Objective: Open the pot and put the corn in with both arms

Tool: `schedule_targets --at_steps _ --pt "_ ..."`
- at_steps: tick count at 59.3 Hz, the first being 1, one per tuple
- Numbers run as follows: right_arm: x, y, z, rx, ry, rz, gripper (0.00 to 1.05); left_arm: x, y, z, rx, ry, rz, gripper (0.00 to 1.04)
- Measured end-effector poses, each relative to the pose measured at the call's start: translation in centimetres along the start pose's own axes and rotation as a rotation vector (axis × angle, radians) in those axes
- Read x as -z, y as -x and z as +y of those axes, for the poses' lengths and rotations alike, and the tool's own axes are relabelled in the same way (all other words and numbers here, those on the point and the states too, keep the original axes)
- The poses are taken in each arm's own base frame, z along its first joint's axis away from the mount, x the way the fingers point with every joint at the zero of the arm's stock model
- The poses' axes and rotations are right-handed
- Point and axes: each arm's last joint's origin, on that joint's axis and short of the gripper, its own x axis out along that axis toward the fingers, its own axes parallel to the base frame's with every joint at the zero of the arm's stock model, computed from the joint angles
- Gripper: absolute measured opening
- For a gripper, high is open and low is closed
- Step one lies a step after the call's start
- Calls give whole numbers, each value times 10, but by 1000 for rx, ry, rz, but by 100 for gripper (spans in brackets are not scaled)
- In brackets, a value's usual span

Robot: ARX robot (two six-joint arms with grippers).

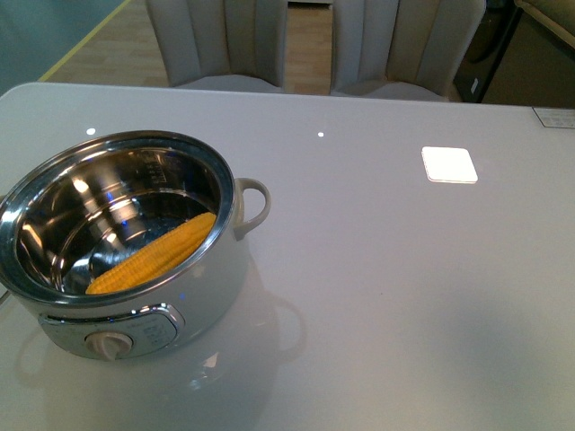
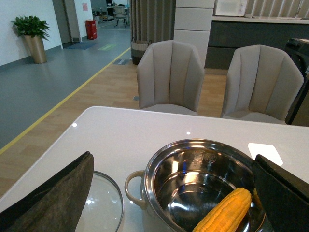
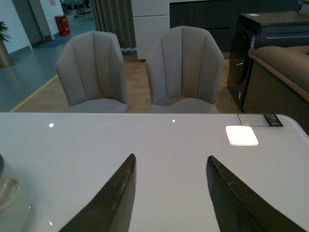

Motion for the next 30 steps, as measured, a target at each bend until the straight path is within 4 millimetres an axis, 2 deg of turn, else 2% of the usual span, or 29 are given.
schedule_targets --at_steps 4,15,30 --pt "-3 4 -2 -1 5 -15 2 0 0 0 0 0 0 98" --pt "-8 12 -15 6 11 -27 2 0 0 0 0 0 0 98" --pt "-10 22 -15 3 12 -38 2 0 0 0 0 0 0 98"
